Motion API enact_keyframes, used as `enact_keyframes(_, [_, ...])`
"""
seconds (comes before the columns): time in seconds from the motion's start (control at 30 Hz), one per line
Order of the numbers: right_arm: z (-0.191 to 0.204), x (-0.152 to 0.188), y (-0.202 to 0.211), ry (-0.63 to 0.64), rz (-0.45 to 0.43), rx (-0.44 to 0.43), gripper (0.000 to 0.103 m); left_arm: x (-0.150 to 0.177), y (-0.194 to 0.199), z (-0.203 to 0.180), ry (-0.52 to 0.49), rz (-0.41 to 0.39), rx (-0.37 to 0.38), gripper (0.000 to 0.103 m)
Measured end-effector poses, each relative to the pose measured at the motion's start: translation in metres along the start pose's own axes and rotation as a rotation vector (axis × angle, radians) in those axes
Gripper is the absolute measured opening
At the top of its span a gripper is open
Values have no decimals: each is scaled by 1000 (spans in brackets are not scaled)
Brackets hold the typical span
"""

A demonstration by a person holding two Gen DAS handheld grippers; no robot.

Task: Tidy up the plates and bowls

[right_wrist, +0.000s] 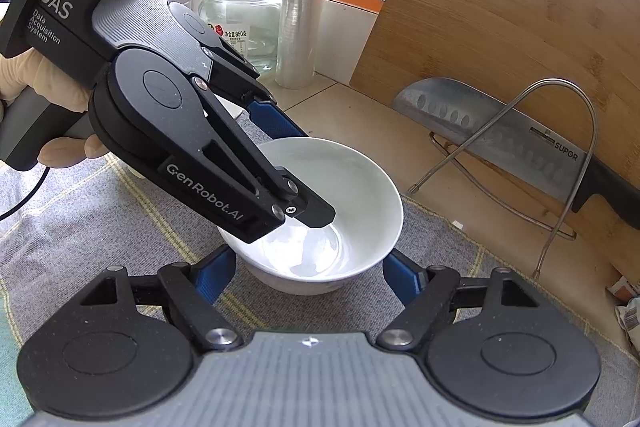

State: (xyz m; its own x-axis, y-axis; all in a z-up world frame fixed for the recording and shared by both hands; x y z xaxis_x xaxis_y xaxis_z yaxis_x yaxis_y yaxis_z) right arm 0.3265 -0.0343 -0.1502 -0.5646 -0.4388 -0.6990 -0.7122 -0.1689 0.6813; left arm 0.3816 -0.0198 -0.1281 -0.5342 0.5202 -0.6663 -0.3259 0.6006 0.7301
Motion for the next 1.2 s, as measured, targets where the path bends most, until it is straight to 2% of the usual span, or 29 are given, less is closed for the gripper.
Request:
enact_keyframes(0.23, [1,3,3,4,0,3,84,2,1,-6,-24,10,10,57])
enact_keyframes(0.4, [2,6,1,6,7,3,84,3,-2,-5,-16,42,66,57])
enact_keyframes(0.57, [2,9,3,6,5,6,84,4,-5,-6,-44,77,86,57])
enact_keyframes(0.77, [2,10,5,10,2,3,84,2,-9,-2,-30,116,140,56])
enact_keyframes(0.93, [3,10,6,9,4,11,84,0,-7,1,12,114,171,56])
enact_keyframes(1.2, [3,9,15,9,2,24,84,-7,6,-10,-9,98,177,55])
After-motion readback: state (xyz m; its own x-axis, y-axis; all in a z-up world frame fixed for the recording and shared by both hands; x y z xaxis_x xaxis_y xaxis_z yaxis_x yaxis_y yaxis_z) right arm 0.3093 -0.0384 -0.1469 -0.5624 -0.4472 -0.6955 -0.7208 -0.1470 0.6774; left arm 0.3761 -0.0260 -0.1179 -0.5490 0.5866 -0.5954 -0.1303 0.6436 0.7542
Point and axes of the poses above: each gripper's, at about its wrist camera, not at the fingertips, and y roughly against the way its jaws point, z to its left, x to its underside, the point moved 9 cm from there along -y, roughly the way its jaws point, and after that the axes turned 11 degrees about x, right-handed, at the moved point
